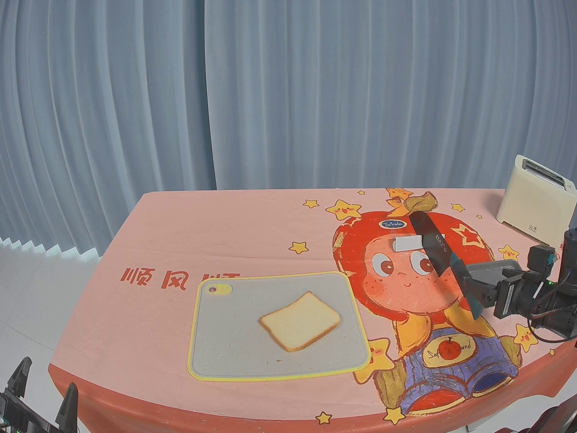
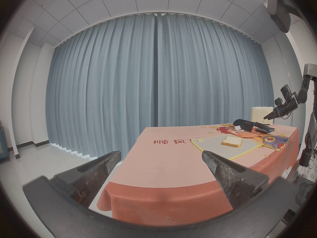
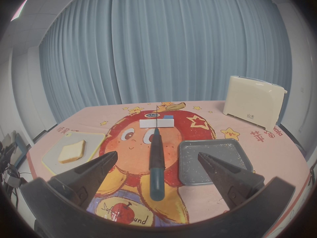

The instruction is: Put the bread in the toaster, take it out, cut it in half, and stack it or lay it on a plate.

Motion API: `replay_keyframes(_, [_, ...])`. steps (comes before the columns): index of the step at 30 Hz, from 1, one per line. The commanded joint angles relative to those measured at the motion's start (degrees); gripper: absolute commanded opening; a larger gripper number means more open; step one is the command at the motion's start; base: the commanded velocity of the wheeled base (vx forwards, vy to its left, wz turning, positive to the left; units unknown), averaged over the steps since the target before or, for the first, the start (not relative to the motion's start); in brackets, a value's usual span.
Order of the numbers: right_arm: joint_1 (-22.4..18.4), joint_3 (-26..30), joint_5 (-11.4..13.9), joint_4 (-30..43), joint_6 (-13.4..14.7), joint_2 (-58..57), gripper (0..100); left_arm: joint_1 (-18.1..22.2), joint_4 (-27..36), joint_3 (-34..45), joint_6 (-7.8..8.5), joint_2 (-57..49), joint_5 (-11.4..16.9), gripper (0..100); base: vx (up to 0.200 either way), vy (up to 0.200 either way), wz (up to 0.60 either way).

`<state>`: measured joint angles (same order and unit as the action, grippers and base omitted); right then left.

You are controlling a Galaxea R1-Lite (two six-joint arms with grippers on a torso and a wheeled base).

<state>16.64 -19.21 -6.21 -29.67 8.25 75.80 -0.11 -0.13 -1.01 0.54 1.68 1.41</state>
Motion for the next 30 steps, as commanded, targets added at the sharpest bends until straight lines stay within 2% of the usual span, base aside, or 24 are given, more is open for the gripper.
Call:
replay_keyframes(1, [-0.03, -1.18, 0.32, -0.12, -0.17, 4.53, 100, 0.02, -0.04, 1.01, -0.01, -0.01, -0.01, 100, 0.0, 0.0, 0.0])
replay_keyframes(6, [-0.12, -3.02, 0.32, -0.12, -2.36, 7.61, 100, 0.02, -0.04, 1.01, -0.01, -0.01, -0.01, 100, 0.0, 0.0, 0.0])
replay_keyframes(15, [-0.64, -7.86, 0.4, -0.12, -3.24, 13.32, 100, 0.02, -0.04, 1.01, -0.01, -0.01, -0.01, 100, 0.0, 0.0, 0.0])
replay_keyframes(30, [-0.91, -10.93, 0.4, -0.3, -3.33, 19.91, 100, 0.02, -0.04, 1.01, -0.01, -0.01, -0.01, 100, 0.0, 0.0, 0.0])
